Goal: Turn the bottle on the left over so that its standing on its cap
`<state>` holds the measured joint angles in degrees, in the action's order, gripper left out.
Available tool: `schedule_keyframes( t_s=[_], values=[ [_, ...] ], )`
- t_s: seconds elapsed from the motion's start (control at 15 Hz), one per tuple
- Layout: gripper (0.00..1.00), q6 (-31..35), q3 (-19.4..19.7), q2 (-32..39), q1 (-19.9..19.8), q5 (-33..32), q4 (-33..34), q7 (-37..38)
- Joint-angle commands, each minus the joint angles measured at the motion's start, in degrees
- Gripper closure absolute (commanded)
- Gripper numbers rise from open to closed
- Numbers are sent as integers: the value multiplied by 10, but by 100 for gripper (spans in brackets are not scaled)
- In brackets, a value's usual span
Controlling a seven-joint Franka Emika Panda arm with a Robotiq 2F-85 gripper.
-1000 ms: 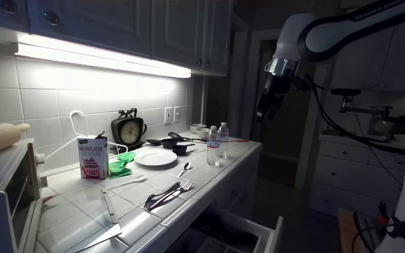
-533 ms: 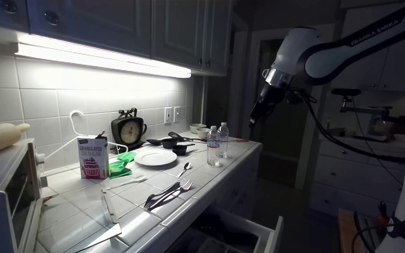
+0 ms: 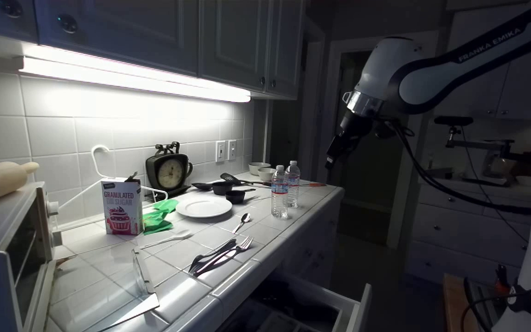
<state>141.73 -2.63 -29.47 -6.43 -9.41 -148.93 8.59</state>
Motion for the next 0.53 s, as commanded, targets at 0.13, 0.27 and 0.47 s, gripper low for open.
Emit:
schedule_keyframes(
  t_s=[0.13,0.27,0.47],
  values=[
    [0,92,-10,67,-6,3,-6,36],
    [0,122,-12,100,-11,-2,-3,45],
    [0,177,-16,144,-22,-22,3,54]
  ],
)
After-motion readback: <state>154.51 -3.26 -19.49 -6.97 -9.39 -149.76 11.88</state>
